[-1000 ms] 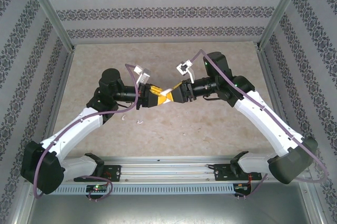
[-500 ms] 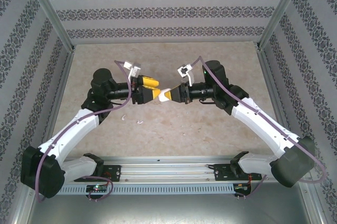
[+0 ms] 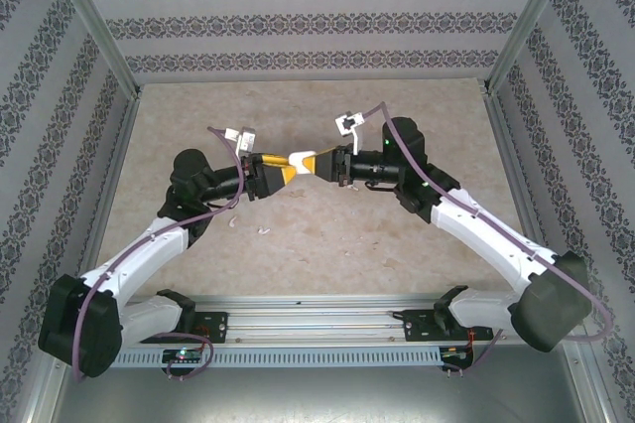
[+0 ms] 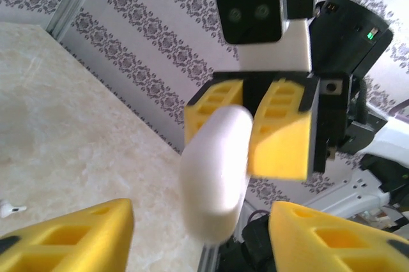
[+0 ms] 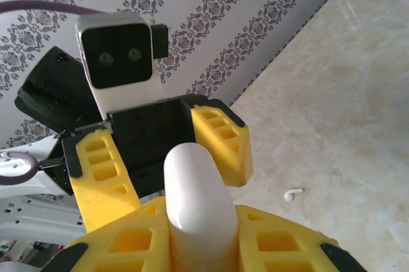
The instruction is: Insert wireless bluetooth earbuds into charging case
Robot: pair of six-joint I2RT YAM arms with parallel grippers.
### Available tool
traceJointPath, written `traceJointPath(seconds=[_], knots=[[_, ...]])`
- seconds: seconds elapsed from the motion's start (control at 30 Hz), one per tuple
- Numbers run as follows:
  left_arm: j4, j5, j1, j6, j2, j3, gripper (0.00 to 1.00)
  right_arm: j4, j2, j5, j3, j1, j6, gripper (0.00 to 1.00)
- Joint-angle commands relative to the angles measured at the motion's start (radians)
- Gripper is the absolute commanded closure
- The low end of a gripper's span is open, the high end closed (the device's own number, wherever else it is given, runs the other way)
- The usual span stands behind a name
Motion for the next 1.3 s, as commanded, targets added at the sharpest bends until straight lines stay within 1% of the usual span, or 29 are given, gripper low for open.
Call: traceJointPath(seconds=[0.0,0.1,0.13,0.17,0.3,0.37,0.43,0.57,0.7,0.83,0.93,1.03,1.1,1.17,1.2,1.27], knots=[[0.182,0.020,0.004,-0.077,0.019,0.003,0.49,0.058,0.019,-0.014,0.033,0.019,0.014,0.81],[0.226,0.038,0.004,-0.104,0.042,0.006,0.58,0.059,0.026,-0.005,0.034,0.026,0.016,0.81],[0.226,0.040,0.003,-0.106,0.047,0.006,0.59,0.062,0.026,-0.003,0.034,0.027,0.017,0.81],[0.227,0.044,0.003,-0.106,0.051,0.005,0.58,0.064,0.027,0.002,0.033,0.028,0.018,0.81],[0.220,0.030,0.005,-0.094,0.043,-0.015,0.44,0.064,0.026,0.021,0.036,0.028,0.019,0.82],[0.196,0.017,0.004,-0.077,0.033,-0.023,0.42,0.064,0.022,0.036,0.033,0.028,0.019,0.82],[0.168,0.008,0.004,-0.061,0.027,-0.025,0.43,0.063,0.020,0.050,0.032,0.028,0.019,0.82],[0.129,0.015,0.005,-0.044,0.031,-0.017,0.51,0.064,0.023,0.057,0.033,0.028,0.020,0.82],[0.161,0.029,0.004,-0.064,0.051,-0.009,0.57,0.072,0.031,0.052,0.039,0.031,0.023,0.82],[0.180,0.048,0.004,-0.086,0.074,0.005,0.61,0.077,0.036,0.052,0.044,0.033,0.027,0.82],[0.199,0.050,0.004,-0.095,0.084,0.004,0.66,0.077,0.034,0.052,0.044,0.033,0.027,0.82],[0.211,0.052,0.002,-0.103,0.097,0.008,0.75,0.079,0.034,0.054,0.041,0.038,0.027,0.82],[0.211,0.055,0.000,-0.102,0.101,0.009,0.85,0.081,0.038,0.051,0.040,0.040,0.028,0.82],[0.211,0.058,-0.004,-0.090,0.098,0.009,0.92,0.080,0.044,0.043,0.044,0.042,0.030,0.81],[0.211,0.060,-0.005,-0.077,0.096,0.007,0.95,0.080,0.049,0.035,0.045,0.043,0.032,0.81],[0.223,0.059,-0.006,-0.048,0.084,-0.005,0.96,0.075,0.057,0.023,0.053,0.044,0.033,0.77]])
